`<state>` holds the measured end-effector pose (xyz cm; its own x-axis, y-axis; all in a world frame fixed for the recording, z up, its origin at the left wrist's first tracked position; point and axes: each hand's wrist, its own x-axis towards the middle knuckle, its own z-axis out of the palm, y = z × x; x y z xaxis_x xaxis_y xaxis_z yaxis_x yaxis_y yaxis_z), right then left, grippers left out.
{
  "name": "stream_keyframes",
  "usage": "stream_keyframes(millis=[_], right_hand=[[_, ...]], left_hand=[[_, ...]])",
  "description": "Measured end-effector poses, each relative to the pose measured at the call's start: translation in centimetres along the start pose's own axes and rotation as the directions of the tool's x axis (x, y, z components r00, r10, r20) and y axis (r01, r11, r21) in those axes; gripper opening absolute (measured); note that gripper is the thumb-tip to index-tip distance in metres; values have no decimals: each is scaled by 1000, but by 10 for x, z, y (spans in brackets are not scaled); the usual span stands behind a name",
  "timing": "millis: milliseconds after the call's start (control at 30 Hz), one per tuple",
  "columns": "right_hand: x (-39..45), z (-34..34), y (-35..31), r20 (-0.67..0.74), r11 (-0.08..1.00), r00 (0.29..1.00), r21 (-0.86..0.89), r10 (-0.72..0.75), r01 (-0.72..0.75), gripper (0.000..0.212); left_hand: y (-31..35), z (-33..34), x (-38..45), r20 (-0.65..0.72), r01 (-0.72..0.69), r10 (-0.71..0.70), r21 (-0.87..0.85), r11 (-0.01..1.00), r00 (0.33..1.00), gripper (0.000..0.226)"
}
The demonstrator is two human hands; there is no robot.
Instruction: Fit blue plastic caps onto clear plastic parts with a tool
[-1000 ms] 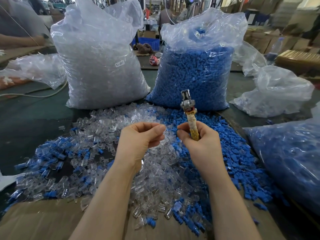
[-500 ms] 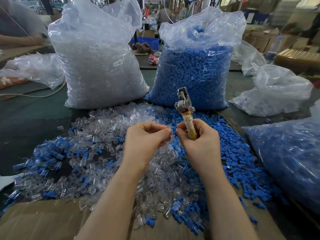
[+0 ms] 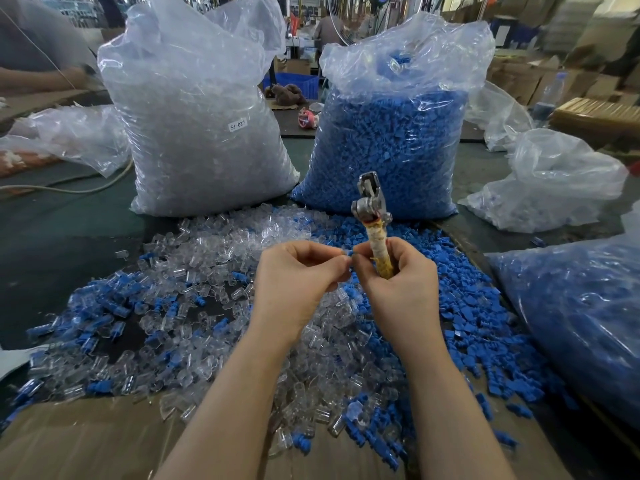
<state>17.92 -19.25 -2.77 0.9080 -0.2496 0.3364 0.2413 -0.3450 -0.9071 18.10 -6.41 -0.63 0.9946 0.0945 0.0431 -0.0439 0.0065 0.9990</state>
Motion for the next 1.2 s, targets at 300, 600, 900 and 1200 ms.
stream_keyframes(millis=[300,600,900,1200], right_hand=[[1,-4,0,114,998,993,58,24,-30,19],[2,-4,-4,189,976,978,175,92,-126,13],[6,-24,8,495,980,846,-87,198,-179,13],[4,-24,6,567,975,794,-156,218,-156,34]], left_hand=[[-5,0,0,-66,-54,60,90,994,996,16],[-10,0,4,-115,-74,92,149,986,989,15],[-9,-5,9,-86,-64,51,-155,986,995,7],[-10,-12,11,-100,-120,105,-162,979,989,5]])
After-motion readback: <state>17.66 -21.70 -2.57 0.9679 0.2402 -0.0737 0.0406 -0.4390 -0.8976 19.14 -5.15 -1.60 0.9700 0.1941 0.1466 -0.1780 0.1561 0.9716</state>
